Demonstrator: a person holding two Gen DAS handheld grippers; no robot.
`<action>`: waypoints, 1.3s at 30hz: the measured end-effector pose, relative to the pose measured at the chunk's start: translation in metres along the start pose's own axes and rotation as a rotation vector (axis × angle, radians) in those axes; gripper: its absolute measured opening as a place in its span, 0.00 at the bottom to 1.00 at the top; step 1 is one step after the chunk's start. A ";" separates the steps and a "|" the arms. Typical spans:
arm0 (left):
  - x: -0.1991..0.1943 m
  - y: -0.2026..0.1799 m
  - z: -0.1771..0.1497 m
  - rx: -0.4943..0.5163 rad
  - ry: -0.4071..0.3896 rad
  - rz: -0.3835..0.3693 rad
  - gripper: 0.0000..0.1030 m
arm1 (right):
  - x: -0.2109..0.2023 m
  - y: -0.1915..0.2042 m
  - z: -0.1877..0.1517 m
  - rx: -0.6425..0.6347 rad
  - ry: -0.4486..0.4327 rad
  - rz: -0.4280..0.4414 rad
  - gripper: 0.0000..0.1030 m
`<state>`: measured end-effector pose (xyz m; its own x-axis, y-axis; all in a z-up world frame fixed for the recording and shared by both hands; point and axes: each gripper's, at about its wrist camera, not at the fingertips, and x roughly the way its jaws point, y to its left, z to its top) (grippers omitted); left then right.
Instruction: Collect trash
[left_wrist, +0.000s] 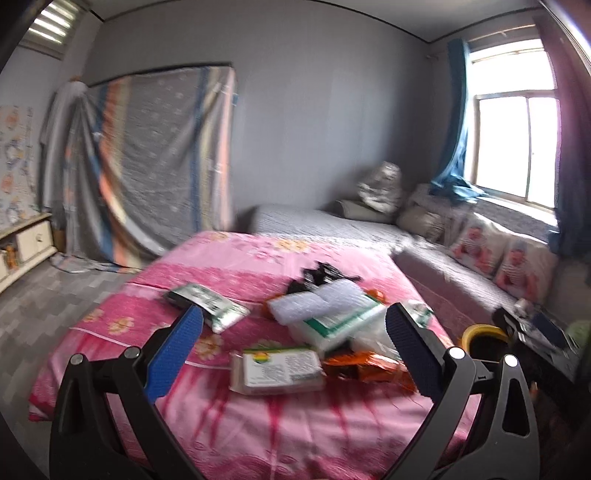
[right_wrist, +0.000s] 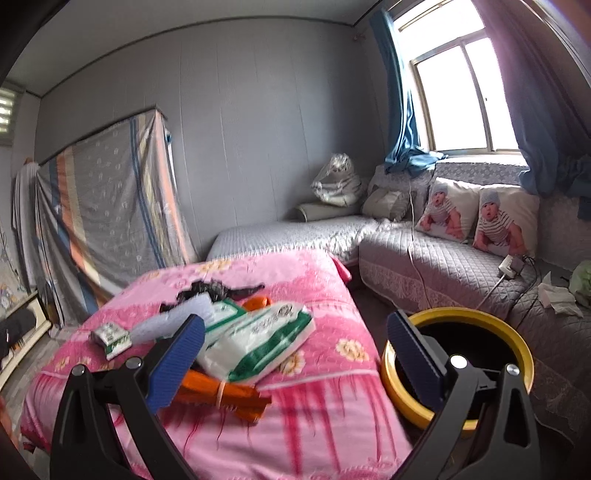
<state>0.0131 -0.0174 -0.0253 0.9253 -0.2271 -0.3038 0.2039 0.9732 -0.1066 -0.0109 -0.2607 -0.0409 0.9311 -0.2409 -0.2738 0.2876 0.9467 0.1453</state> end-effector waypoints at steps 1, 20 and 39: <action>0.000 -0.001 -0.001 0.003 0.004 -0.027 0.92 | 0.001 -0.006 0.002 0.010 -0.017 -0.011 0.92; 0.044 -0.004 -0.026 0.119 0.113 -0.495 0.92 | 0.020 -0.044 0.026 0.099 -0.018 0.123 0.92; 0.239 0.033 -0.006 0.429 0.372 -0.481 0.92 | 0.074 -0.029 0.003 0.030 0.144 0.186 0.92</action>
<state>0.2394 -0.0398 -0.1067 0.5487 -0.5551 -0.6252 0.7364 0.6749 0.0471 0.0506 -0.3063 -0.0621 0.9278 -0.0282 -0.3719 0.1228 0.9647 0.2330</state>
